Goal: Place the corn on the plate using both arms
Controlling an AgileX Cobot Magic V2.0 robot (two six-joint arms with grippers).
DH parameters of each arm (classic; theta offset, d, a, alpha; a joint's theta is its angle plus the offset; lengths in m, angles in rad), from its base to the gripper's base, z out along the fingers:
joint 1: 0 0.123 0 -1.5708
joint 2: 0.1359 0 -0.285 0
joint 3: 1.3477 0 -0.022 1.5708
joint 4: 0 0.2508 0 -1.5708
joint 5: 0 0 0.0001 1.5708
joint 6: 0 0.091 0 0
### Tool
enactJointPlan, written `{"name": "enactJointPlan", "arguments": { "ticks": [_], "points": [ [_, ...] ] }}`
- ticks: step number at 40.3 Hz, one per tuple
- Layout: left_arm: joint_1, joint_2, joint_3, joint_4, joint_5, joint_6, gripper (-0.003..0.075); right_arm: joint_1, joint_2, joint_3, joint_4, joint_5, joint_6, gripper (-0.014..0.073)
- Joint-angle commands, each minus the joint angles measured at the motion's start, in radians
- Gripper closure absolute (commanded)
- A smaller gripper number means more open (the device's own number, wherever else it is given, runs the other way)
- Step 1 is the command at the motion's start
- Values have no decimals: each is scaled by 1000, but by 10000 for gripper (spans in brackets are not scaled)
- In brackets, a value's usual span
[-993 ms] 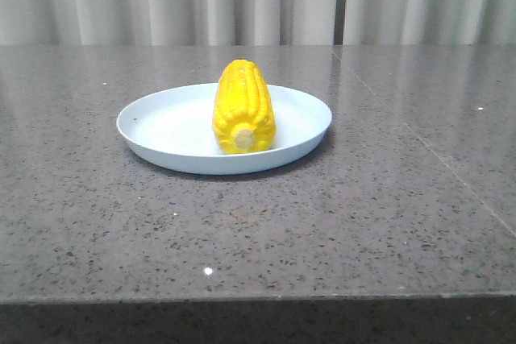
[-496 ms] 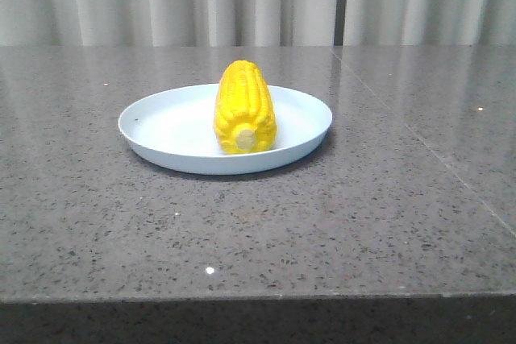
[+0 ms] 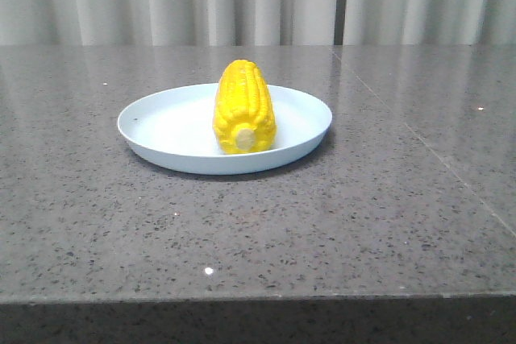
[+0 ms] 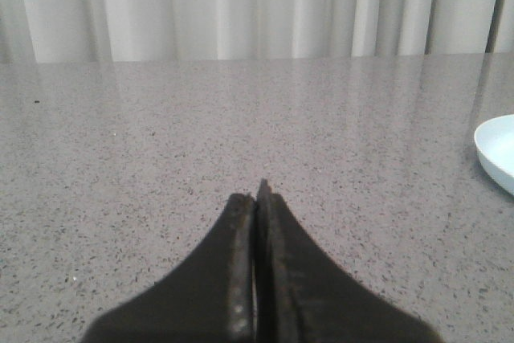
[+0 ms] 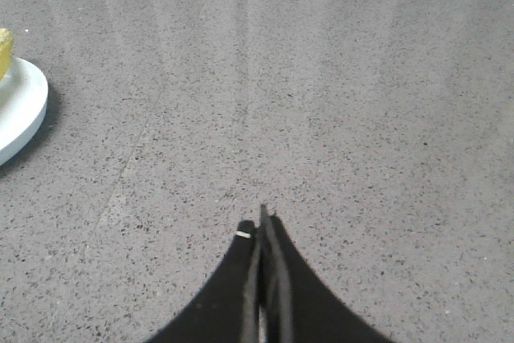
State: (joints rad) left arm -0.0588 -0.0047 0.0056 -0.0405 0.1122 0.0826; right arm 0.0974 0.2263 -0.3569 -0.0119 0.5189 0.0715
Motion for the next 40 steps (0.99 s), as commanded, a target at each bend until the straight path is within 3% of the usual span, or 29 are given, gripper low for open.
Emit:
{"name": "enactJointPlan", "arguments": {
  "ticks": [1, 34, 40],
  "points": [
    [0, -22, 4, 0, -93, -12, 741, -3, 10, -26, -14, -74, -7, 706],
    [0, -20, 4, 0, -95, -12, 741, -3, 10, -26, -14, -74, -7, 706],
    [0, -20, 4, 0, -95, -12, 741, -7, -15, 50, -25, -201, -15, 706]
  ]
}}
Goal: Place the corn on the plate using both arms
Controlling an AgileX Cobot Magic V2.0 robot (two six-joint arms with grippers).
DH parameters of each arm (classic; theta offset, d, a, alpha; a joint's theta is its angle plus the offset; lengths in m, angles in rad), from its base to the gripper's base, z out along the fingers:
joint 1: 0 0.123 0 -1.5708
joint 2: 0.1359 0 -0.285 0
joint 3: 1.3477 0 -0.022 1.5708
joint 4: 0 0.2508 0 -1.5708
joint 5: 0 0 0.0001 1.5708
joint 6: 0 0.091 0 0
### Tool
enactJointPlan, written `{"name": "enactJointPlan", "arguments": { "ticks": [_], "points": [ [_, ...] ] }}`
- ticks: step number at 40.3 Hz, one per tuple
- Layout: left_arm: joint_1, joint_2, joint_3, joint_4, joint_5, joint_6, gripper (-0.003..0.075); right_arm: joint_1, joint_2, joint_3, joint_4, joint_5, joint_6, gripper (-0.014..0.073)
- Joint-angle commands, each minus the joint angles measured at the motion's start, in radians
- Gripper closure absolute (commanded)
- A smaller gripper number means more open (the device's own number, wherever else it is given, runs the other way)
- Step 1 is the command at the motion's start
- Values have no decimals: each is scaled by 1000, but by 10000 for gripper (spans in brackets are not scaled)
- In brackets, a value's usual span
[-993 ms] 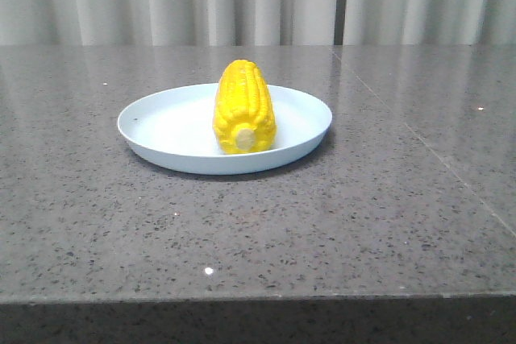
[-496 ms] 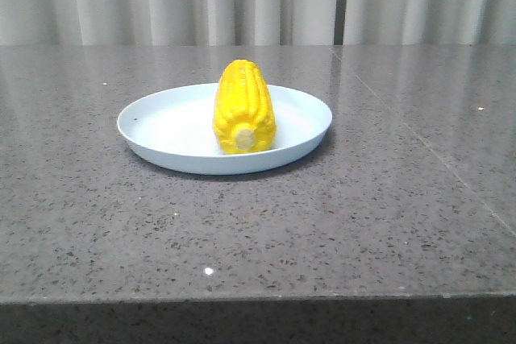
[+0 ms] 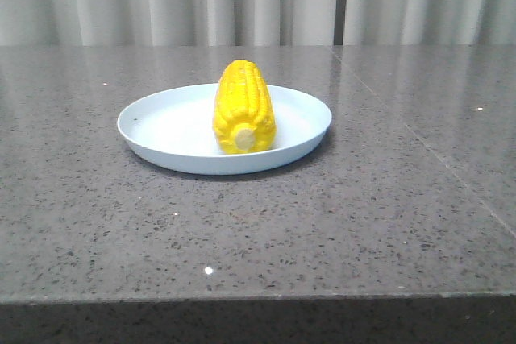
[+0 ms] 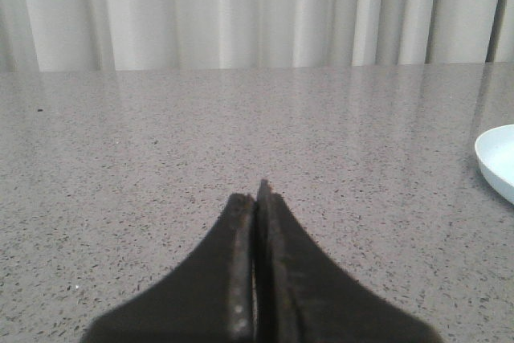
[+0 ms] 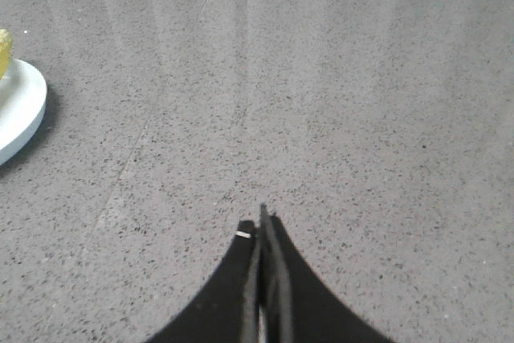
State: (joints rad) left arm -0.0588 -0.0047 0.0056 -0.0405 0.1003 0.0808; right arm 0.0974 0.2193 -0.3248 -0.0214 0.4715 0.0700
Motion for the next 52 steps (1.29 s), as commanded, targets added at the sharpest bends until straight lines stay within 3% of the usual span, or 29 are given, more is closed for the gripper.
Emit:
{"name": "enactJointPlan", "arguments": {
  "ticks": [1, 6, 14, 52],
  "points": [
    [0, -20, 4, 0, -83, -10, 741, -8, -18, 47, -11, -183, -13, 706],
    [0, -20, 4, 0, -83, -10, 741, -31, -97, 200, 21, -321, -13, 706],
    [0, -20, 4, 0, -83, -10, 741, -70, -202, 348, 73, -338, -13, 706],
    [0, -20, 4, 0, -83, -10, 741, -74, -246, 346, 75, -295, -13, 706]
  ]
}}
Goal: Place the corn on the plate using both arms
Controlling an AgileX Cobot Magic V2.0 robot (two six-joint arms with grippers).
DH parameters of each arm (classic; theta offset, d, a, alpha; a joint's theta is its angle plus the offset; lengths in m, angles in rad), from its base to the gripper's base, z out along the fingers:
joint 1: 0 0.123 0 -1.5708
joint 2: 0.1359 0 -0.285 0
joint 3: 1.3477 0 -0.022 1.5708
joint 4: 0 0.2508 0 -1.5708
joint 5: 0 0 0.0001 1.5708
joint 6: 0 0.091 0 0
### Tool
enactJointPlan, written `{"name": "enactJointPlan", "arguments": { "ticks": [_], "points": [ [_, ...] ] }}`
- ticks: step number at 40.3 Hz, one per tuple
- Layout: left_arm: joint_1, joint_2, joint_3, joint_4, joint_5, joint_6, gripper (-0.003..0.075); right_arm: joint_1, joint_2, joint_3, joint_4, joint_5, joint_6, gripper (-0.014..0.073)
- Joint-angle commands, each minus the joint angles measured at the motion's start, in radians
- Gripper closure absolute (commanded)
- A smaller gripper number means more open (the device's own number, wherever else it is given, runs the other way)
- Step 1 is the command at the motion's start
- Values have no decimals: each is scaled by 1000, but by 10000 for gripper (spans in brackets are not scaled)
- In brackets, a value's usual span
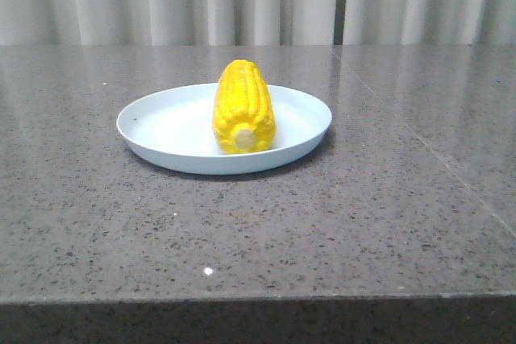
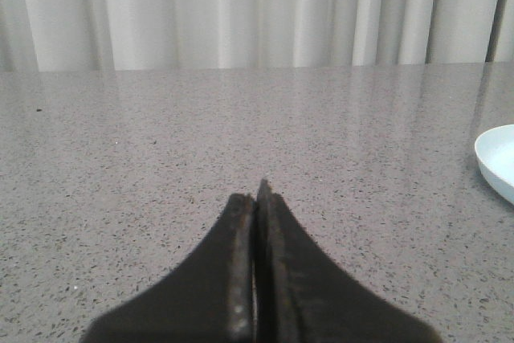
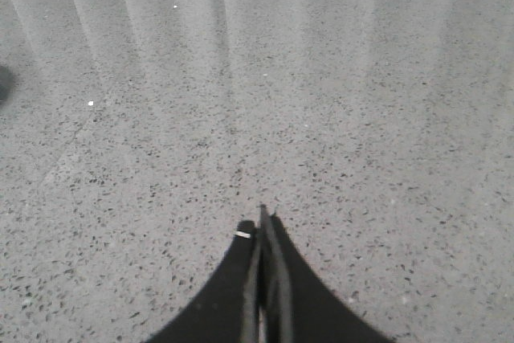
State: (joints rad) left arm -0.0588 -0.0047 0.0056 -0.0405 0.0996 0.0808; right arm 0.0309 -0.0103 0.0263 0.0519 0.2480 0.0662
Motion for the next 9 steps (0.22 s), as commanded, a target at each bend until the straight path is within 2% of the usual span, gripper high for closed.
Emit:
{"name": "enactJointPlan", "arguments": {
  "ticks": [1, 9],
  "points": [
    [0, -20, 4, 0, -82, -10, 741, -8, -17, -5, 1, -71, -10, 706],
    [0, -20, 4, 0, -82, -10, 741, -8, -17, -5, 1, -71, -10, 706]
  ]
}}
